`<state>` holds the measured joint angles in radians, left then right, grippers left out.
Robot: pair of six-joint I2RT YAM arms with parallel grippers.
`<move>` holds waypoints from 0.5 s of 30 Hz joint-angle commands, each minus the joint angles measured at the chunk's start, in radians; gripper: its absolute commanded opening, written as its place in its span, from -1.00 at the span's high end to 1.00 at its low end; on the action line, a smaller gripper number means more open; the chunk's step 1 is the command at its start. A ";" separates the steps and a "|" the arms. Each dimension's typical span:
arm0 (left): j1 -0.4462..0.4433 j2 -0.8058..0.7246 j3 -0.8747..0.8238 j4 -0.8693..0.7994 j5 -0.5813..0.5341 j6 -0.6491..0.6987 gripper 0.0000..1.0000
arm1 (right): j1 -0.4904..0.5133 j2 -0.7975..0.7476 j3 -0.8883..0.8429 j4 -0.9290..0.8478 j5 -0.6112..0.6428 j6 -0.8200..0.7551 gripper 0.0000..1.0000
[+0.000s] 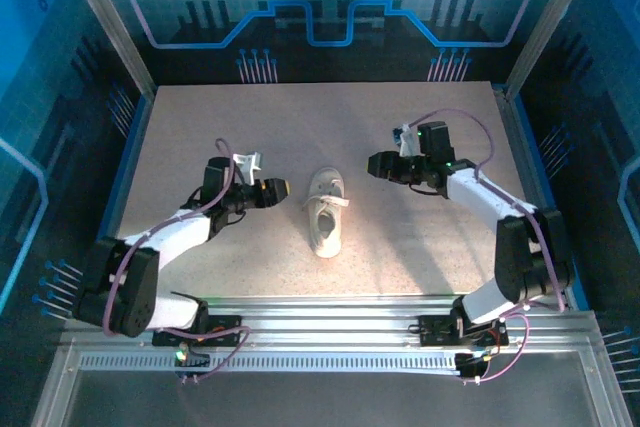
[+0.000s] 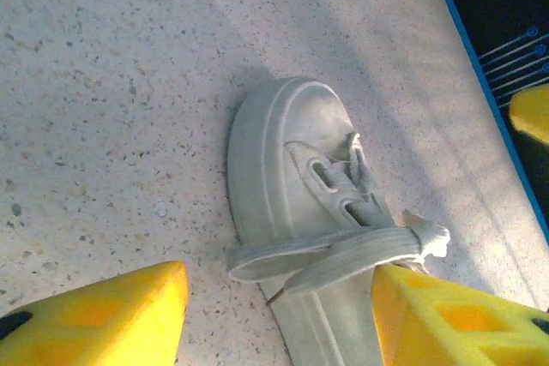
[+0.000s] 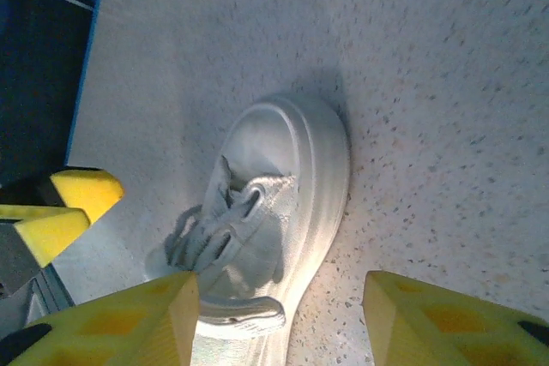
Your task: Tie the shoes
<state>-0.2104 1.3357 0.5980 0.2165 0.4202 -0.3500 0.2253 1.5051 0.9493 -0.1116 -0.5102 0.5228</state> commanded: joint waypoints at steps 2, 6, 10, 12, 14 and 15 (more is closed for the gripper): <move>-0.023 0.008 0.138 -0.196 0.056 0.240 -0.15 | 0.061 -0.067 -0.132 0.028 -0.040 0.083 0.42; -0.130 0.100 0.252 -0.285 0.044 0.391 -0.14 | 0.194 -0.043 -0.246 0.169 -0.010 0.181 0.69; -0.198 0.198 0.334 -0.299 0.051 0.448 -0.14 | 0.266 0.052 -0.274 0.305 -0.012 0.255 0.69; -0.208 0.246 0.370 -0.309 0.061 0.457 -0.13 | 0.276 0.101 -0.265 0.361 -0.019 0.276 0.60; -0.210 0.288 0.400 -0.323 0.070 0.465 -0.12 | 0.275 0.139 -0.246 0.375 -0.028 0.286 0.49; -0.211 0.306 0.414 -0.332 0.075 0.471 -0.11 | 0.273 0.156 -0.231 0.406 -0.029 0.289 0.44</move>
<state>-0.4206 1.5925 0.9554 -0.0494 0.4599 0.0521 0.4946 1.6215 0.6815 0.1658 -0.5282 0.7574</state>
